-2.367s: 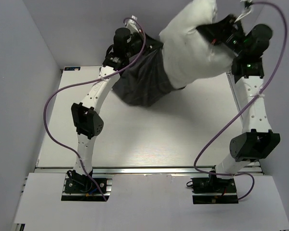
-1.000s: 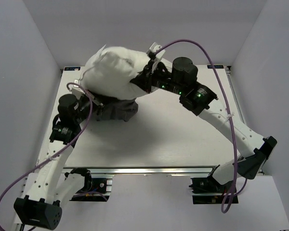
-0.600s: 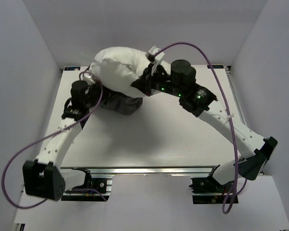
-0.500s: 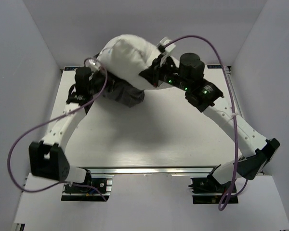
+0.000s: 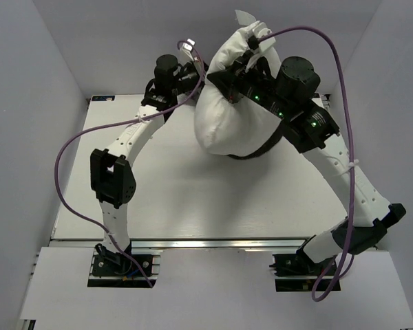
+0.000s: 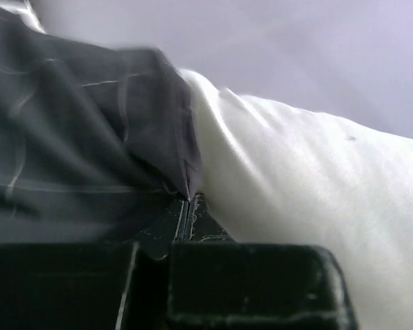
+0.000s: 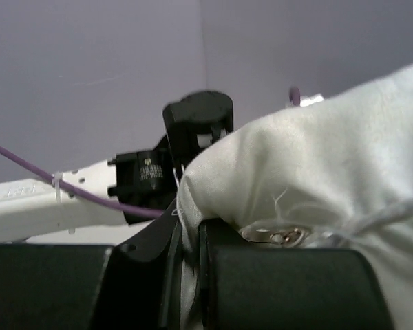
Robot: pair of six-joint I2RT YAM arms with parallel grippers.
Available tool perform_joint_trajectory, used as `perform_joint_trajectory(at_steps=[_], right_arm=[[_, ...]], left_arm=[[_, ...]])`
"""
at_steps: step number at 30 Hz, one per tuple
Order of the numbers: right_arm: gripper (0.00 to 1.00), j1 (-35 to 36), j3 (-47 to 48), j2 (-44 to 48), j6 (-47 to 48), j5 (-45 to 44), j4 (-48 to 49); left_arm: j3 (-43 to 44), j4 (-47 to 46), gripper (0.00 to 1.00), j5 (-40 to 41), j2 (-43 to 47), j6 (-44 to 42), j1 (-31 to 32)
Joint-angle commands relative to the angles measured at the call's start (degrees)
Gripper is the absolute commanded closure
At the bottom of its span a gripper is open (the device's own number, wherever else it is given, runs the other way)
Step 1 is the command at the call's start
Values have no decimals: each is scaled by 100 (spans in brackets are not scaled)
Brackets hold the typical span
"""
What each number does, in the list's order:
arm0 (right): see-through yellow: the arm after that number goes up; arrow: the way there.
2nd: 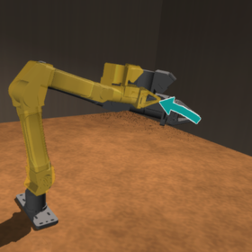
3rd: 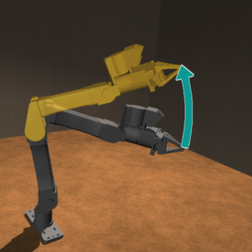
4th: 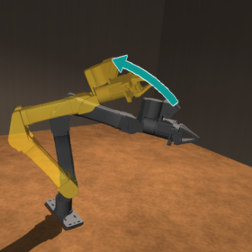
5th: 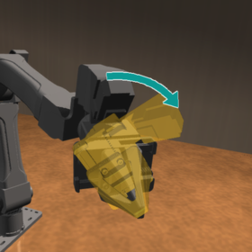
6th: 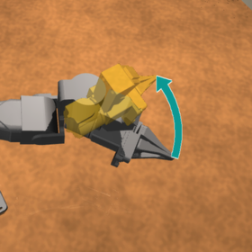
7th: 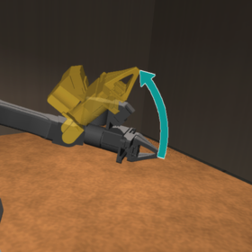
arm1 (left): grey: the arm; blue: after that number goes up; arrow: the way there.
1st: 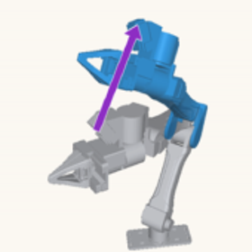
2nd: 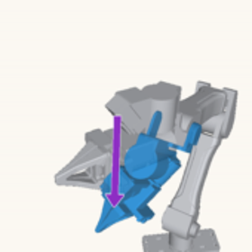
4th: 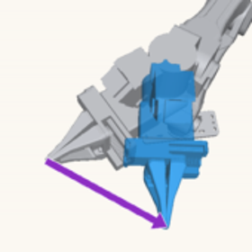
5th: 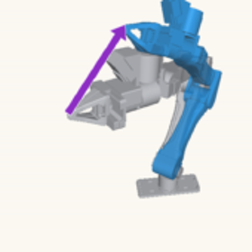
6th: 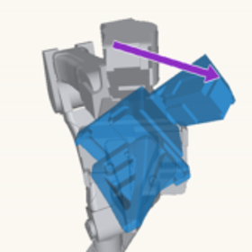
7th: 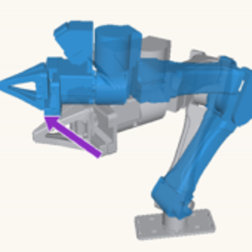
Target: Put the pillow into the pillowcase
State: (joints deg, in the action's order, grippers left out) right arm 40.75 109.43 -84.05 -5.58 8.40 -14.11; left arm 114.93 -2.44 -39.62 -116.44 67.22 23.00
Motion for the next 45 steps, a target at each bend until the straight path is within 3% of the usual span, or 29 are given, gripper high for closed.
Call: perform_joint_trajectory(at_steps=[1, 5, 10, 11, 15, 23, 29, 30, 33, 36, 45], right_arm=[[100, 363, 508, -295, 14, 452, 646], [100, 293, 729, -1050, 215, -93, 734], [100, 161, 54, -1324, 137, -313, 682], [100, 161, -261, -1324, 128, -348, 768], [100, 170, -431, -1657, 84, -498, 901], [98, 451, 263, -2326, 84, -207, 1103], [67, 495, 807, -2634, 189, 65, 1200], [53, 512, 895, -2669, 198, 117, 1191], [36, 609, 1159, -2766, 277, 249, 1226], [31, 653, 1326, -2766, 251, 372, 1253], [29, 767, 1230, -2064, -223, 1013, 1165]], left_arm=[[-958, -687, 100, 50, 1078, 230, 55], [-2245, -1021, 100, 252, 1966, 318, 55], [-4388, -1635, 100, 630, 3204, 842, -164], [-5131, -1994, 100, 691, 3346, 976, -304], [-6533, -2647, 100, 938, 3777, 1477, -813], [-7081, -3245, 100, 990, 3646, 1917, -1588], [-7318, -3781, 100, 1166, 3646, 2392, -1861], [-7345, -3825, 100, 1228, 3646, 2523, -1878], [-7450, -4036, 100, 1316, 3664, 2708, -1966], [-7442, -4089, 100, 1369, 3655, 2779, -2002], [-6871, -4704, 100, 903, 2996, 2753, -2063]])
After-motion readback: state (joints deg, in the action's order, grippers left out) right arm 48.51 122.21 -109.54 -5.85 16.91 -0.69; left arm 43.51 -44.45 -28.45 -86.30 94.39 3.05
